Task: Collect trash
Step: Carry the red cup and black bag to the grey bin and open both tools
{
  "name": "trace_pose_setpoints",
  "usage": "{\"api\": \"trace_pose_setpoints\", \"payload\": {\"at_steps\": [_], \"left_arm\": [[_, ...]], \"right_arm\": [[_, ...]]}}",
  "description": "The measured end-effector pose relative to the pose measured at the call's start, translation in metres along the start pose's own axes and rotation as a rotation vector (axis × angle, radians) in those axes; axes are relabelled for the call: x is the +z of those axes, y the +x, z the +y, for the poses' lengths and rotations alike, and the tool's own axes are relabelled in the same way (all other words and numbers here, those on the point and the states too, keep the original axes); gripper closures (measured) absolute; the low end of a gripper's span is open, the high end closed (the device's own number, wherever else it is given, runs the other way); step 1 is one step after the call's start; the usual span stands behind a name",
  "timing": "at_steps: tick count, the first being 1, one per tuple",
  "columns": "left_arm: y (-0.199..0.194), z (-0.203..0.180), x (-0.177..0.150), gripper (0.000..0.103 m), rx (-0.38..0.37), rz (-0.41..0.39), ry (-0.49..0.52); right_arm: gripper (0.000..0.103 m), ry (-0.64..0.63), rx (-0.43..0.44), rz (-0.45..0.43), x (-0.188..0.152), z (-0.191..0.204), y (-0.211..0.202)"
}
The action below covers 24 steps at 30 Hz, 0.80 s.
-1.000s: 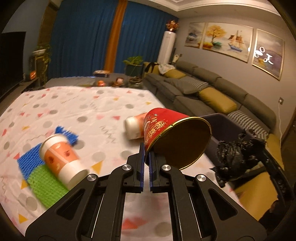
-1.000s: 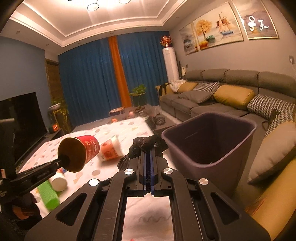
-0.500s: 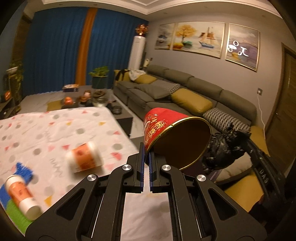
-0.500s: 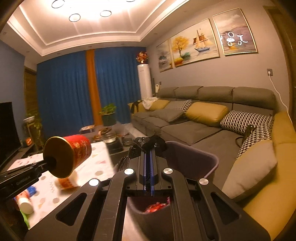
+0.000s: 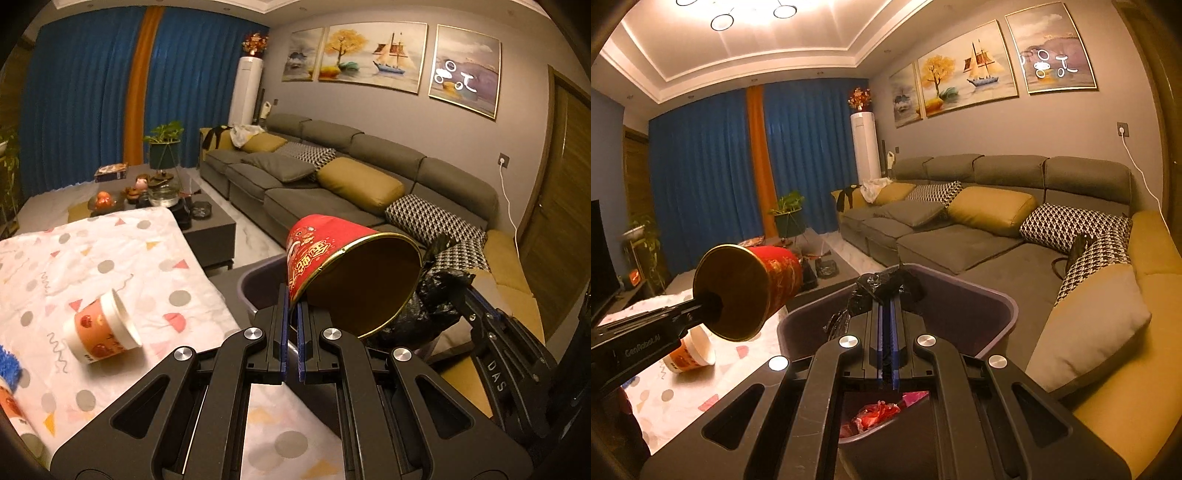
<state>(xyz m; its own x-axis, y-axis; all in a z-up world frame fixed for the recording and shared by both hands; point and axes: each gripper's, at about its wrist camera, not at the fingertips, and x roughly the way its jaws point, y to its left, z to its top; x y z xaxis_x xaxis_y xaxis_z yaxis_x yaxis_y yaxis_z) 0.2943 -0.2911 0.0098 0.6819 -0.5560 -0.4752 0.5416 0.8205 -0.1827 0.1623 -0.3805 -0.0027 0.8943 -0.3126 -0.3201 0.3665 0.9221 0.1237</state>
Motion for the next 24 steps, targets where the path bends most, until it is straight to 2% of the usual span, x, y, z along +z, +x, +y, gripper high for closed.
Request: {"api": "trace_pose_setpoints", "payload": {"at_steps": [24], "left_arm": [[0.035,-0.004,-0.008,0.100,-0.040,0.058,-0.009]], "right_arm": [[0.099,0.007,0.018,0.086,-0.011,-0.008,0.034]]}}
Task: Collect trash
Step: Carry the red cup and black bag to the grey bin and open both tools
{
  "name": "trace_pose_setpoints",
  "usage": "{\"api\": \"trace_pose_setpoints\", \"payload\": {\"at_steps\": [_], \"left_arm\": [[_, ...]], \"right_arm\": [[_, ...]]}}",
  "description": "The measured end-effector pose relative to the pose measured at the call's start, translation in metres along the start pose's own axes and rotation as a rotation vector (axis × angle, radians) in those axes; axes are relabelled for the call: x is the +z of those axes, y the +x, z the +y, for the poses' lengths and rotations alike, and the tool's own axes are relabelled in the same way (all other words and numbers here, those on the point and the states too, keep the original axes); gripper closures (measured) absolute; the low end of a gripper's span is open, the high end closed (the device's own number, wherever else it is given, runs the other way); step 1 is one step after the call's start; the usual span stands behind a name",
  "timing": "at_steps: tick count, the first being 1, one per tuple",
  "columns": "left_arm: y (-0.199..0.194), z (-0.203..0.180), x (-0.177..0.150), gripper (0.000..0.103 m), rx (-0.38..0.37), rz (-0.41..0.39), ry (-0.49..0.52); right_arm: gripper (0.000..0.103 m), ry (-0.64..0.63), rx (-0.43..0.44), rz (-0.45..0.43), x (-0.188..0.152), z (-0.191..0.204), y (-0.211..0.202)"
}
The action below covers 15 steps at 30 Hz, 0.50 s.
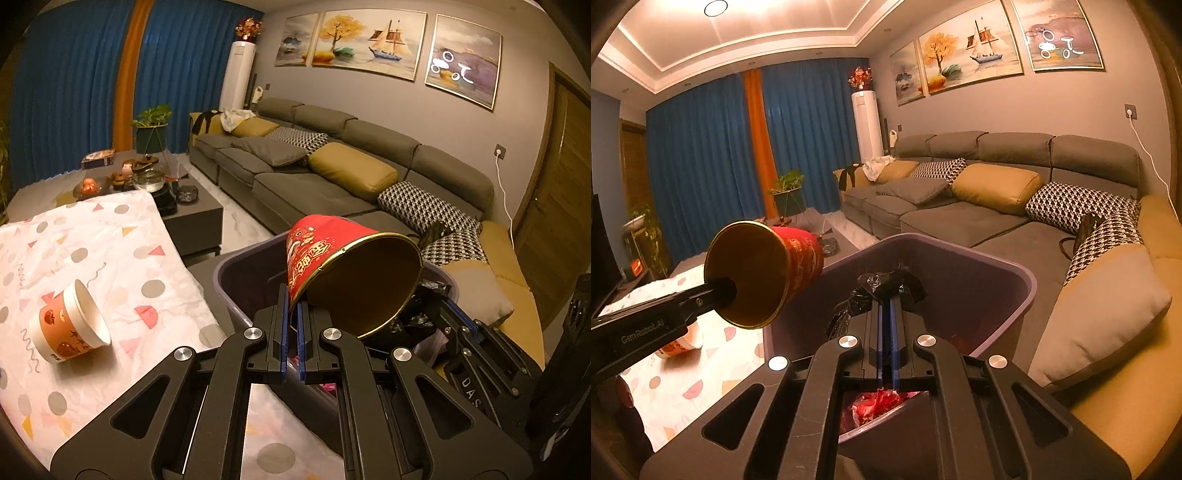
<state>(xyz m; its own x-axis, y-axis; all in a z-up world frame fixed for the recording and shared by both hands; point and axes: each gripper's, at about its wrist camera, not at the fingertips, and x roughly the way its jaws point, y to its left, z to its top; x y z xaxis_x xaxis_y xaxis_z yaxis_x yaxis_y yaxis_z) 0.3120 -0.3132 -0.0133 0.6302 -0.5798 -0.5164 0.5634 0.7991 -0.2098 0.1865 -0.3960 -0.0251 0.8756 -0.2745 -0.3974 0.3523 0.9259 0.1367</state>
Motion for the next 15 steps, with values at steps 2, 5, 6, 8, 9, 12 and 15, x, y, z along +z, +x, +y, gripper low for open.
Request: {"api": "trace_pose_setpoints", "payload": {"at_steps": [2,5,6,8,9,12,15], "left_arm": [[0.002,0.000,0.000,0.100,-0.001,0.005,-0.003],[0.004,0.000,-0.001,0.100,-0.006,0.011,-0.006],[0.005,0.000,-0.001,0.100,-0.008,0.013,-0.006],[0.008,-0.001,-0.001,0.100,-0.013,0.018,-0.004],[0.009,-0.002,-0.002,0.100,-0.014,0.020,-0.001],[0.012,-0.003,-0.003,0.100,-0.018,0.028,-0.003],[0.016,-0.004,-0.004,0.100,-0.022,0.035,-0.005]], "right_arm": [[0.099,-0.003,0.003,0.005,0.001,0.000,0.002],[0.099,-0.001,0.005,0.006,0.002,-0.002,0.004],[0.099,-0.001,0.003,0.005,0.000,-0.002,0.002],[0.099,0.000,0.003,0.009,0.001,-0.003,0.003],[0.098,0.002,0.003,0.013,0.001,-0.003,0.004],[0.097,0.000,0.000,0.018,0.001,-0.003,0.006],[0.087,-0.001,0.000,0.023,0.000,-0.003,0.006]]}}
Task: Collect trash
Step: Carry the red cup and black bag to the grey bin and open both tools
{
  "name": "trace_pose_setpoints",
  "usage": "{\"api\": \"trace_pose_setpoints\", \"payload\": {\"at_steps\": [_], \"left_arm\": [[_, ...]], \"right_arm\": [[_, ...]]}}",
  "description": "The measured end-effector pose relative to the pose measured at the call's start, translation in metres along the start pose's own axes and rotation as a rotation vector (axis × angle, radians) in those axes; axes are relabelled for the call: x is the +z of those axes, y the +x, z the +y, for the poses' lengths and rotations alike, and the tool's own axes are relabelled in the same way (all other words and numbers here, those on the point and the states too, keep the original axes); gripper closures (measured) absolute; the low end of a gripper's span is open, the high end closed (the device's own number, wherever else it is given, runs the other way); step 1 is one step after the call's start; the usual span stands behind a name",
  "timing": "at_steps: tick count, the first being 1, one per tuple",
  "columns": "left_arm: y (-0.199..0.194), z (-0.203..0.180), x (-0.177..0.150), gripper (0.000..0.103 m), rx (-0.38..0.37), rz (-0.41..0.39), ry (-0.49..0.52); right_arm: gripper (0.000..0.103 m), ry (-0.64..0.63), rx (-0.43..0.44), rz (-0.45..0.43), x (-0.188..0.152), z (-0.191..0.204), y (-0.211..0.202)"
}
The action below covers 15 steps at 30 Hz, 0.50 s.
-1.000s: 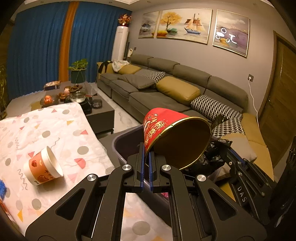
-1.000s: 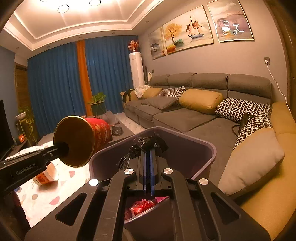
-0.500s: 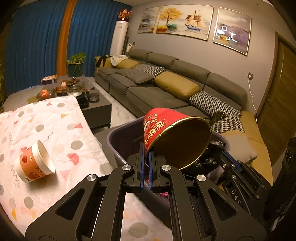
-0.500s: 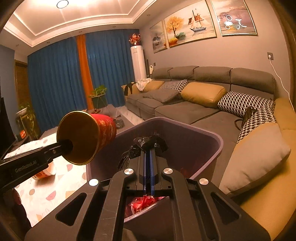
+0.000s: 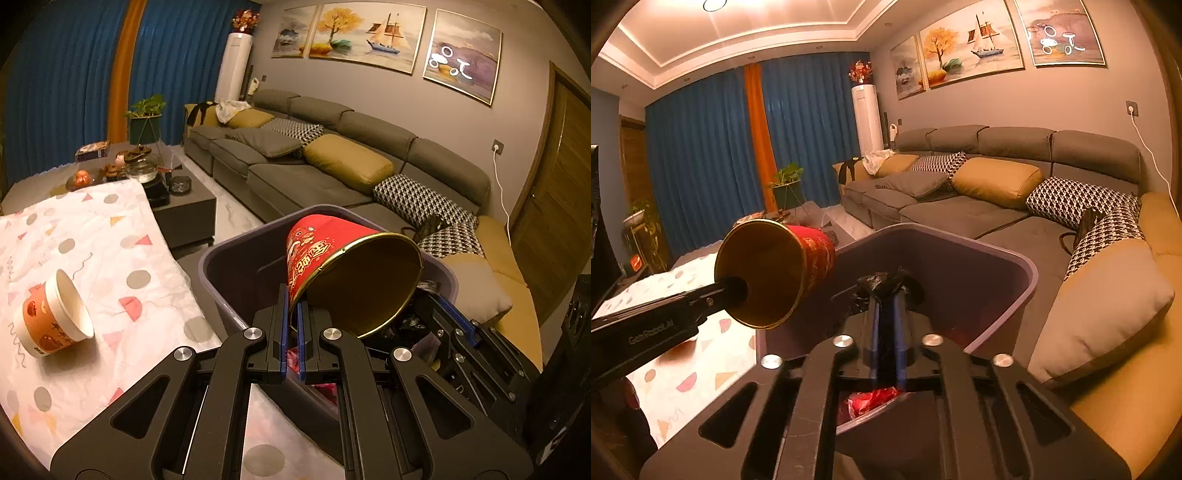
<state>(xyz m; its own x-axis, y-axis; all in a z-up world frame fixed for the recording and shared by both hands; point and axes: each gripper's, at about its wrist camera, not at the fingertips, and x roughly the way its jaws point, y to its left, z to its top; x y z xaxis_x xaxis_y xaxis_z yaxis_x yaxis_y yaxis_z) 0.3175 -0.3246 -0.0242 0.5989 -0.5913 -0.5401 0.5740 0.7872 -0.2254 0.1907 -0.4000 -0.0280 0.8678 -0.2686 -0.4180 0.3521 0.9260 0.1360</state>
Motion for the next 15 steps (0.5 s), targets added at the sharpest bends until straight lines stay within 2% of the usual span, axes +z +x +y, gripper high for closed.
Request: {"api": "trace_pose_setpoints", "payload": {"at_steps": [1,6,8,10,14,15], "left_arm": [[0.001,-0.001,-0.001,0.100,-0.002,0.002,-0.001],[0.007,-0.001,-0.003,0.100,-0.012,0.021,-0.009],[0.009,-0.001,-0.004,0.100,-0.016,0.026,-0.008],[0.011,-0.003,-0.005,0.100,-0.020,0.034,-0.010],[0.016,-0.007,-0.008,0.099,-0.035,0.051,0.001],[0.017,-0.009,-0.009,0.095,-0.040,0.060,0.009]], "right_arm": [[0.082,0.001,0.000,0.000,0.000,-0.002,0.000],[0.079,0.003,-0.005,0.003,-0.002,-0.005,-0.001],[0.068,0.008,-0.012,-0.001,-0.003,-0.008,-0.004],[0.062,0.013,-0.024,-0.012,-0.004,-0.011,-0.008],[0.059,0.020,-0.043,-0.037,-0.007,-0.012,-0.022],[0.059,0.022,-0.047,-0.040,-0.008,-0.013,-0.024]]}}
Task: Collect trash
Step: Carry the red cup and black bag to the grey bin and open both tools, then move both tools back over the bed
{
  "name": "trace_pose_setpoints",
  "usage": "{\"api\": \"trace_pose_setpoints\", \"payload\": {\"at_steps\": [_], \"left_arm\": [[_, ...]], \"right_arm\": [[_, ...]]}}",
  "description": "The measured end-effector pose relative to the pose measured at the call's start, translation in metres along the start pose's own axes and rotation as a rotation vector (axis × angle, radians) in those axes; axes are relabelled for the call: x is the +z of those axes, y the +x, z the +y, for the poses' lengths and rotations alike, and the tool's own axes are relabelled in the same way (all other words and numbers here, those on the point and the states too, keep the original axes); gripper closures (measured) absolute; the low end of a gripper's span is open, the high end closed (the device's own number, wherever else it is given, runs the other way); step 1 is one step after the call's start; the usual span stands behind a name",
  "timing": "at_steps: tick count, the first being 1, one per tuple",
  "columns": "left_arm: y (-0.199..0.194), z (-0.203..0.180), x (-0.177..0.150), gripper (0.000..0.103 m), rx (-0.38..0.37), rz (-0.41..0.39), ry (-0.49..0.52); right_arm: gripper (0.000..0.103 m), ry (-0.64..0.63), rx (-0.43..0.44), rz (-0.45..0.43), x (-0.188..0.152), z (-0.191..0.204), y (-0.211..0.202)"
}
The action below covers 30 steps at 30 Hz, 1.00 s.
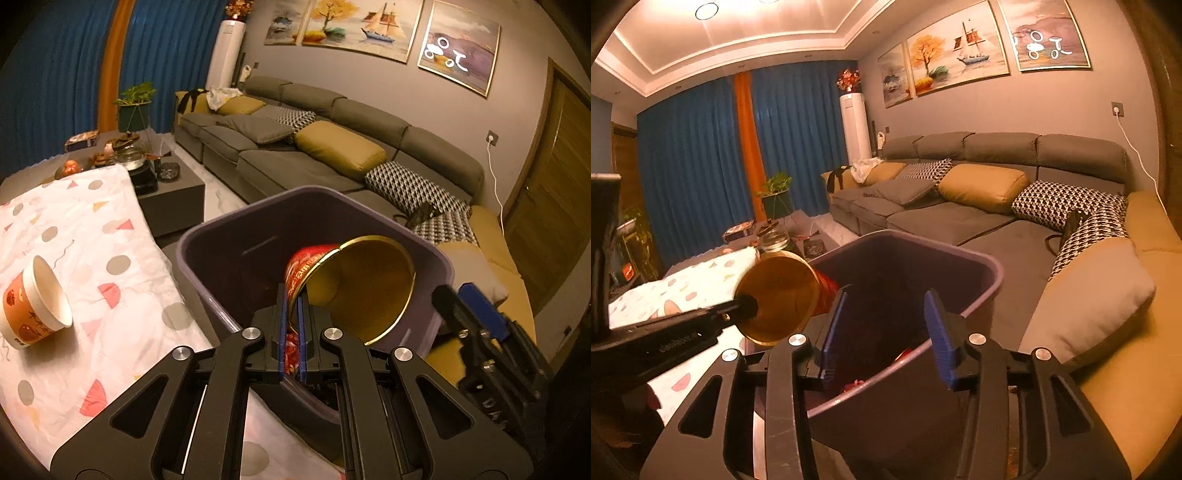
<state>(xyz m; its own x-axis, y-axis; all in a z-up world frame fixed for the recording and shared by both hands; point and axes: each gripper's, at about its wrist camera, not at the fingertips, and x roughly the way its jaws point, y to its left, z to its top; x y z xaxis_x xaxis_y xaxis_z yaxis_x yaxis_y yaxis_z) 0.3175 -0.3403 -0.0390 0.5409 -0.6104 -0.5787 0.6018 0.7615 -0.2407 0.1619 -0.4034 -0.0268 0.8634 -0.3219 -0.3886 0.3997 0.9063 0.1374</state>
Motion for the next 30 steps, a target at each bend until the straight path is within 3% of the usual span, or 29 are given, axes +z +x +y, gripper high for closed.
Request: {"api": "trace_pose_setpoints", "payload": {"at_steps": [1,3,5,9,13,17,23,30], "left_arm": [[0.001,-0.001,-0.001,0.091,-0.005,0.006,0.005],[0.000,-0.001,-0.003,0.067,-0.004,0.007,0.004],[-0.005,0.003,-0.004,0.049,0.008,-0.011,-0.009],[-0.031,0.012,-0.007,0.030,0.058,-0.071,-0.038],[-0.076,0.021,-0.020,0.022,0.151,-0.143,-0.044],[-0.127,0.033,-0.042,0.016,0.272,-0.203,-0.082],[-0.200,0.064,-0.085,0.013,0.444,-0.264,-0.171],[-0.269,0.113,-0.139,0.013,0.611,-0.272,-0.252]], "right_arm": [[0.059,0.003,-0.004,-0.003,0.000,-0.001,-0.003],[0.059,0.008,-0.011,-0.009,-0.002,-0.003,-0.010],[0.057,0.016,-0.015,-0.013,-0.002,-0.005,-0.018],[0.043,0.020,-0.017,-0.036,-0.001,-0.006,-0.038],[0.029,0.015,0.001,-0.069,-0.001,0.001,-0.063],[0.023,0.006,0.044,-0.085,-0.001,0.013,-0.084],[0.020,-0.034,0.152,-0.085,-0.012,0.051,-0.112],[0.020,-0.101,0.327,-0.023,-0.035,0.116,-0.132]]}}
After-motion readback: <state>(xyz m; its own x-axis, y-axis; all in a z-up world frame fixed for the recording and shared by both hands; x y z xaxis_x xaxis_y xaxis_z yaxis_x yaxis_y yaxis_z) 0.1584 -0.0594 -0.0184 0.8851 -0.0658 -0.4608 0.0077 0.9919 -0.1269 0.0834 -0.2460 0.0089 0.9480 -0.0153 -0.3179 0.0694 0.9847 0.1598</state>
